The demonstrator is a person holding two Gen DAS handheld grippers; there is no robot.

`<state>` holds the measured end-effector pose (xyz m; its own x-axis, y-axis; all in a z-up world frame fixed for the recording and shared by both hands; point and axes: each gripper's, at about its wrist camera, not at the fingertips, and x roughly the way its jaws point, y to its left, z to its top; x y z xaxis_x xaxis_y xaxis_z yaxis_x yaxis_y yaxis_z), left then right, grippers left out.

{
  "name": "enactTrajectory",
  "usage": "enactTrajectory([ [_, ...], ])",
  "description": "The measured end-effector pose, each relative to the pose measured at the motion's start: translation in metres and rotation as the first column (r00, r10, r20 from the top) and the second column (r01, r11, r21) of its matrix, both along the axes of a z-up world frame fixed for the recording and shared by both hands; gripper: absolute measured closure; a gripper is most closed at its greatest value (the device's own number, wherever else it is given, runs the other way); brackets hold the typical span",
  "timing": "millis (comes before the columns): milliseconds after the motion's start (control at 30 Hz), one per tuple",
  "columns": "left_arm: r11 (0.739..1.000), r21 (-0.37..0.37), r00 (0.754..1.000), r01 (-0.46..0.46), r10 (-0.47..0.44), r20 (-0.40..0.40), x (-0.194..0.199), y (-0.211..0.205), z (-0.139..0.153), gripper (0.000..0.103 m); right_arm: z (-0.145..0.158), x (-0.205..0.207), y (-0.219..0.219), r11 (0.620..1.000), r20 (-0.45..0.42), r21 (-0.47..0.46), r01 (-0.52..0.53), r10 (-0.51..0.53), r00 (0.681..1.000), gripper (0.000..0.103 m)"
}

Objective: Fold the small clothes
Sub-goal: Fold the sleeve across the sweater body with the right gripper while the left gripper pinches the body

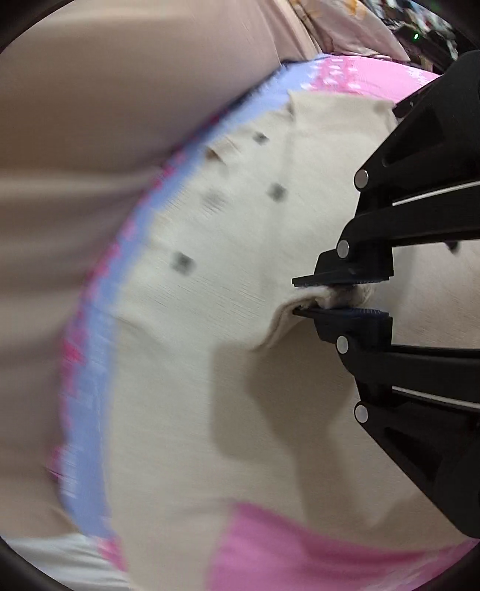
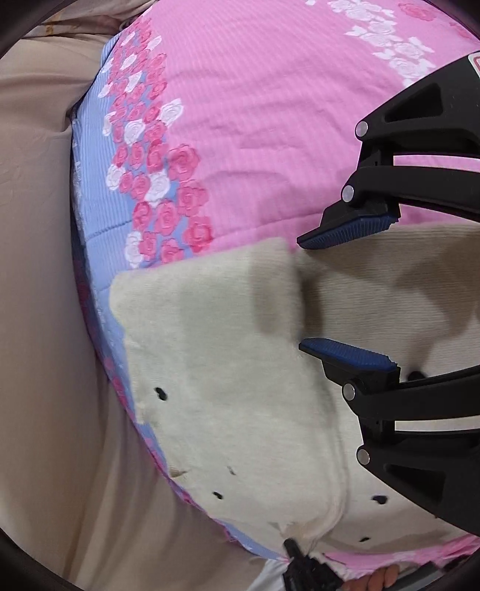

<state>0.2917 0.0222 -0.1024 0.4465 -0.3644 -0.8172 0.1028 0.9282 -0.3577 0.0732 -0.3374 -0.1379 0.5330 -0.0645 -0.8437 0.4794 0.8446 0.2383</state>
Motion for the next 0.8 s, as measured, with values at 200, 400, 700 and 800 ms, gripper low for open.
enactTrajectory([
  [200,1.000,0.015,0.996,0.014,-0.015,0.085,0.028,0.003,0.032,0.094,-0.003,0.013,-0.007,1.000,0.020,-0.001,0.008,-0.007,1.000,0.050],
  [400,1.000,0.016,0.994,0.007,-0.005,-0.108,0.017,0.023,-0.040,0.092,-0.017,0.001,-0.001,1.000,0.009,0.025,-0.002,0.002,1.000,0.048],
  [700,0.999,-0.046,0.999,0.018,-0.020,-0.045,0.040,0.011,-0.024,0.096,-0.016,0.032,-0.014,1.000,0.015,0.026,-0.012,0.011,1.000,0.093],
  [800,0.995,-0.082,0.994,0.053,-0.045,0.097,0.059,-0.001,0.026,0.096,0.008,0.027,-0.028,0.998,0.136,0.055,0.042,-0.049,0.989,0.093],
])
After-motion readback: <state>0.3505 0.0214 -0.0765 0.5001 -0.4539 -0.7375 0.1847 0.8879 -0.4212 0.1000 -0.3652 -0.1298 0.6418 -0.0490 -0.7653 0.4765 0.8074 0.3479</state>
